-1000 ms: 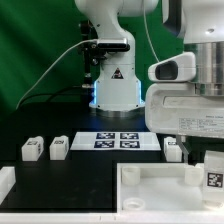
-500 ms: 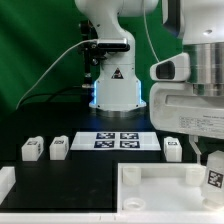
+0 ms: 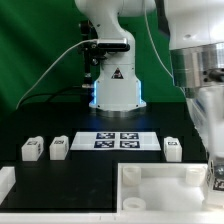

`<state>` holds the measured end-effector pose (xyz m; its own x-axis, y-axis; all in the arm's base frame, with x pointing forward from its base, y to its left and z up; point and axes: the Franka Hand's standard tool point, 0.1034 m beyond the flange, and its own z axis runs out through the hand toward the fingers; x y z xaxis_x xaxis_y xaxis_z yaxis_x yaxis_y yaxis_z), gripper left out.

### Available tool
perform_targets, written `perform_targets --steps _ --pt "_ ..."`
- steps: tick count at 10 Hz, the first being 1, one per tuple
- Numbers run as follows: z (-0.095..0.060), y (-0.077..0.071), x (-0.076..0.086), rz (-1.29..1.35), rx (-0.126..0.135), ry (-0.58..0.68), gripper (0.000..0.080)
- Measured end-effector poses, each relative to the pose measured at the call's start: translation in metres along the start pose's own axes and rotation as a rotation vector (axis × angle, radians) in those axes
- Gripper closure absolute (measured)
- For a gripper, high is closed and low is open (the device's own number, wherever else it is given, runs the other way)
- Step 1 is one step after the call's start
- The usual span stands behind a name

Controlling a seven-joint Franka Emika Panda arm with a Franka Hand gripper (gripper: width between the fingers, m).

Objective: Assemble one leg

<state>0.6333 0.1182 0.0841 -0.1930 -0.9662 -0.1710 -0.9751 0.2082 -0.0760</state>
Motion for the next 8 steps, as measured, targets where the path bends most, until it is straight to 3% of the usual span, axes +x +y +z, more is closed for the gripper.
perform_targets --steps 3,5,6,8 --pt "0.001 0.001 -0.002 0.068 0.006 0.003 0.0496" --pt "0.002 0.002 -0.005 0.027 0.004 0.004 0.0254" --pt "0.001 0.003 -0.011 -0.099 -0.003 0.01 0.0183" --pt "0.0 0.004 -0.013 -0.535 -0.034 0.026 0.0156"
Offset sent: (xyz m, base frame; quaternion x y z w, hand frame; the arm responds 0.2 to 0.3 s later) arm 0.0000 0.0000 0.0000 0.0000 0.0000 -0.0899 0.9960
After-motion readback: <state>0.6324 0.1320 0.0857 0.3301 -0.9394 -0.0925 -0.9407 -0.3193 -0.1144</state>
